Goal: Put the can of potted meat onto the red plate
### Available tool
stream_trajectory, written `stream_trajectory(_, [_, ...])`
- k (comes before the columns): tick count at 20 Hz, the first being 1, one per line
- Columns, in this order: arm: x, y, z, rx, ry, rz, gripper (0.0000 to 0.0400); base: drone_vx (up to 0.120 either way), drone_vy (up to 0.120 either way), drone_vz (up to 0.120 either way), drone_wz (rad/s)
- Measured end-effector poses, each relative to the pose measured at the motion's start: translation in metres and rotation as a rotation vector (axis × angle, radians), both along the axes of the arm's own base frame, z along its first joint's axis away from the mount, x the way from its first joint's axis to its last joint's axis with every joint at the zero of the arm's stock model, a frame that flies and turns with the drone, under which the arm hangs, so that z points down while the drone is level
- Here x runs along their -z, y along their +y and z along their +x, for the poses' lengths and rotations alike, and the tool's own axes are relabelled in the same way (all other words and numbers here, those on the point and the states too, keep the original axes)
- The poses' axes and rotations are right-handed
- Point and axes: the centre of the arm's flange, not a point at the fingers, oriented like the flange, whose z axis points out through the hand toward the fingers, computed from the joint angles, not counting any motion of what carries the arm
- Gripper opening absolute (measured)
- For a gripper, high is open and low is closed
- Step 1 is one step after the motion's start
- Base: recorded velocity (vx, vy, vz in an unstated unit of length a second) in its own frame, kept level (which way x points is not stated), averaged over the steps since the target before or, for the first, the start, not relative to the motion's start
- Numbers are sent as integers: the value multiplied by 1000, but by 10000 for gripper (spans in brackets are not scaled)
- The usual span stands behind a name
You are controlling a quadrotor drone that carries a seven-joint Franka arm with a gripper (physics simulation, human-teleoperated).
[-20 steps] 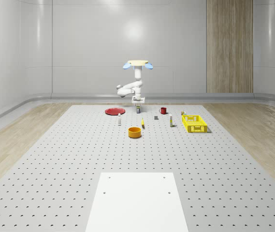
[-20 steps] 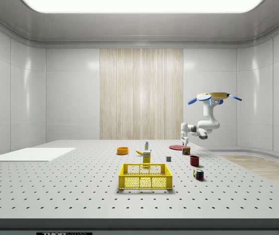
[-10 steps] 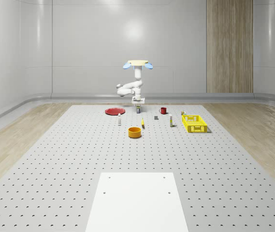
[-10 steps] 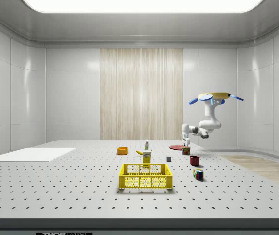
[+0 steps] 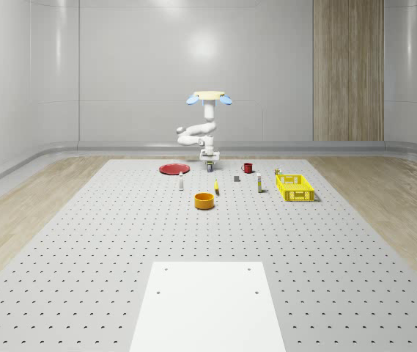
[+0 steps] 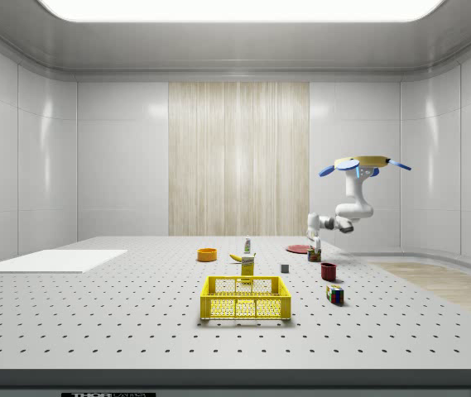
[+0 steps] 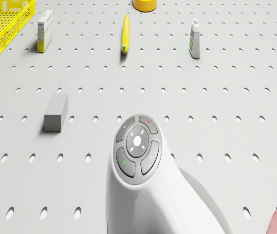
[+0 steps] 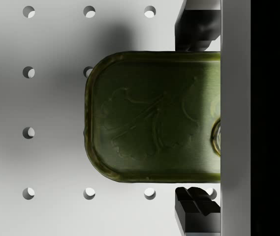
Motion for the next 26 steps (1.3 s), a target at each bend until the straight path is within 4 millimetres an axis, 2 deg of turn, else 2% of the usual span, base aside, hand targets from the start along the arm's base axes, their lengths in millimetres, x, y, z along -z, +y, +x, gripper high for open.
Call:
stream_trajectory(5, [-4,0,0,0,0,0,400,0,0,0,0])
stream_trajectory(7, [-5,0,0,0,0,0,341,0,0,0,0])
stream_trajectory(9, [-5,0,0,0,0,0,306,0,0,0,0])
stream_trajectory(26, [-5,0,0,47,1,-5,291,0,0,0,0])
